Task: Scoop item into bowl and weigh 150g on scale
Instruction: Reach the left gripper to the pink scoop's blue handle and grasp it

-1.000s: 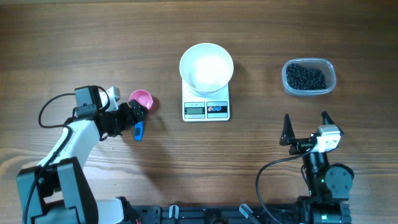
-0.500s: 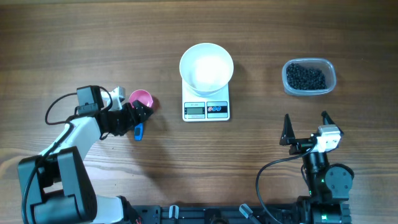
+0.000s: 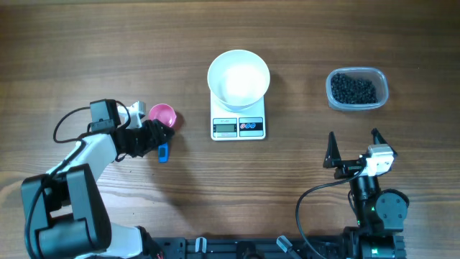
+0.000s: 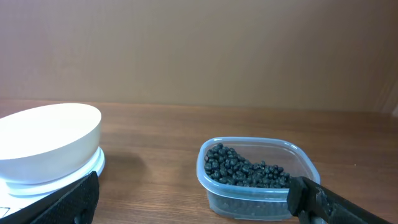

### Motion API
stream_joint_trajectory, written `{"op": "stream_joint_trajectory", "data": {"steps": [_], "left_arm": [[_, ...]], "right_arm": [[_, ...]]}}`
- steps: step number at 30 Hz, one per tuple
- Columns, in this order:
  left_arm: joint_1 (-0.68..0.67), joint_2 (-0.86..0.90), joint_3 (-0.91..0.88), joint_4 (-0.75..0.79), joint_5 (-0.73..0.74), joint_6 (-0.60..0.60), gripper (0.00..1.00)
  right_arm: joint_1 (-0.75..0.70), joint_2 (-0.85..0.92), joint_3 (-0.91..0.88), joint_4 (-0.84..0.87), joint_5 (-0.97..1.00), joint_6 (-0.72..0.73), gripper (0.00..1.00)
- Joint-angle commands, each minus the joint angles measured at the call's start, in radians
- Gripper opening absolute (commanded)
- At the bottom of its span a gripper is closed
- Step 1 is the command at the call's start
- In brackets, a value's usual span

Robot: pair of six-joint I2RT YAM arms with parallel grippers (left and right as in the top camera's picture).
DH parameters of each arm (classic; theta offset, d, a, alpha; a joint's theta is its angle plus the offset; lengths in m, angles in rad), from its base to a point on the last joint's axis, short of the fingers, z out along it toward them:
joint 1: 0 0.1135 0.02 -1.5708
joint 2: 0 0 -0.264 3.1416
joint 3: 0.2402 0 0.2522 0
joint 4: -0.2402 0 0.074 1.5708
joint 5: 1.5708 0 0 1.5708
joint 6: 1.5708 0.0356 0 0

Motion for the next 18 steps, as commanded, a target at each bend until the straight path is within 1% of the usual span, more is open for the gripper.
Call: {"op": "stream_joint_trajectory", "data": {"steps": [1,7,10,13,16,17,18], "left_arm": [[0.003,0.029,-0.004,0.003,-0.026,0.011,0.49],[0.003,0.029,-0.004,0.005,-0.026,0.011,0.47],[0.004,0.027,0.000,0.006,0.001,0.007,0.45],[0.005,0.022,0.001,0.006,0.043,0.007,0.40],[0.005,0.012,0.001,0.006,0.053,0.007,0.31],[0.005,0.003,0.001,0.006,0.053,0.007,0.20],[0.005,0.001,0.001,0.006,0.053,0.007,0.20]], "right_arm": [[0.007,-0.008,-0.001,0.003,0.017,-0.012,1.00],[0.007,-0.008,-0.001,0.003,0.017,-0.012,1.00],[0.007,-0.008,-0.001,0.003,0.017,-0.012,1.00],[0.007,-0.008,-0.001,0.003,0.017,-0.012,1.00],[0.007,-0.008,-0.001,0.003,0.017,-0.012,1.00],[0.007,-0.008,-0.001,0.003,0.017,-0.012,1.00],[0.007,-0.008,-0.001,0.003,0.017,-0.012,1.00]]}}
